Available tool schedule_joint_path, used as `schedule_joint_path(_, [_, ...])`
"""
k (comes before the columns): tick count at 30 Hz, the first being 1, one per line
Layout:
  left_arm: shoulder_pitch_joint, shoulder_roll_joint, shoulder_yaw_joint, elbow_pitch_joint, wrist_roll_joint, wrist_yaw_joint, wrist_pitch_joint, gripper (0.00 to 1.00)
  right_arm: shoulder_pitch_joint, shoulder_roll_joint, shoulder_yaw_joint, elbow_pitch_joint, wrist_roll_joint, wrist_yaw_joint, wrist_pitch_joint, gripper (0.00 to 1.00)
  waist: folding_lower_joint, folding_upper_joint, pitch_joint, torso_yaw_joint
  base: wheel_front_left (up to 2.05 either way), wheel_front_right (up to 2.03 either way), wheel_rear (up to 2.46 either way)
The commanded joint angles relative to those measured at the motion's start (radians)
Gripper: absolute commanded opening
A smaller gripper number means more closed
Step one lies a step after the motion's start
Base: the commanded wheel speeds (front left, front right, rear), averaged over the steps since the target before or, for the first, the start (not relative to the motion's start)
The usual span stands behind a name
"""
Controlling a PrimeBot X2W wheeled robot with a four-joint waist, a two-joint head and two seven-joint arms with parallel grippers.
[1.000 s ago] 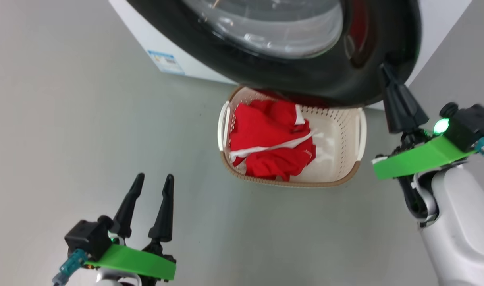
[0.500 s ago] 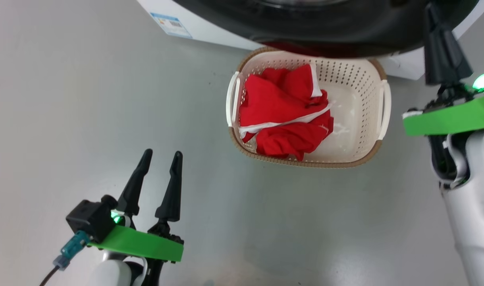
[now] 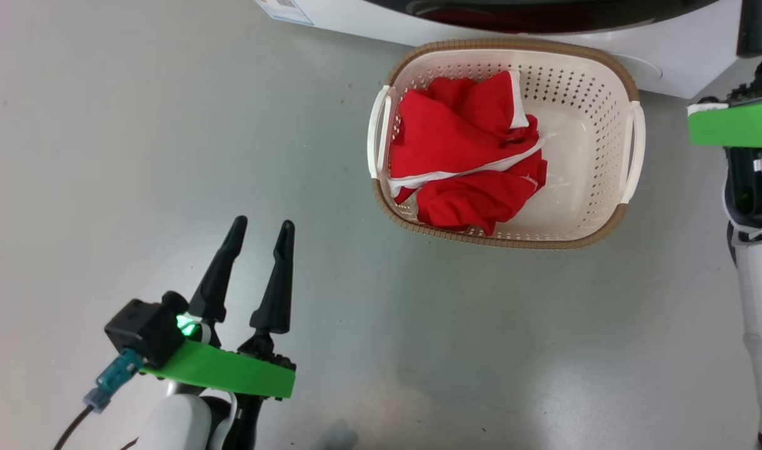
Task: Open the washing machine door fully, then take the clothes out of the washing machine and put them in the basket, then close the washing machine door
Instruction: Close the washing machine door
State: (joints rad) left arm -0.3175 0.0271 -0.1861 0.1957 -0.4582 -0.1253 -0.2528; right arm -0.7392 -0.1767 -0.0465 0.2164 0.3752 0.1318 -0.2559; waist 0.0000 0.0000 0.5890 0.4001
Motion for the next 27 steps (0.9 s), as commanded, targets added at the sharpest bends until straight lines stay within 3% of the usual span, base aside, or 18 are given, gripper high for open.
schedule_joint_path(1, [-0.002, 0.023, 0.031, -0.024, -0.005, -0.005, -0.009, 1.00, -0.020, 0.014, 0.007, -0.028, 0.000, -0.001, -0.006, 0.00, 0.0000, 0.0000, 0.002, 0.002, 0.00, 0.00, 0.00])
schedule_joint_path(14, [-0.012, 0.023, 0.029, -0.020, -0.002, -0.005, -0.009, 1.00, -0.056, 0.013, -0.011, -0.022, 0.017, -0.001, -0.006, 0.00, 0.0000, 0.0000, -0.001, 0.003, 0.00, 0.00, 0.00])
schedule_joint_path(22, [-0.002, 0.023, 0.031, -0.006, 0.006, -0.005, -0.009, 1.00, -0.010, 0.026, 0.030, -0.007, 0.021, -0.001, -0.006, 0.00, 0.0000, 0.0000, -0.036, -0.009, 0.00, 0.00, 0.00])
schedule_joint_path(27, [0.014, 0.023, 0.046, 0.002, 0.020, -0.005, -0.009, 1.00, 0.059, 0.033, 0.074, 0.010, 0.025, -0.001, -0.006, 0.17, 0.0000, 0.0000, -0.077, -0.030, 0.00, 0.00, 0.00])
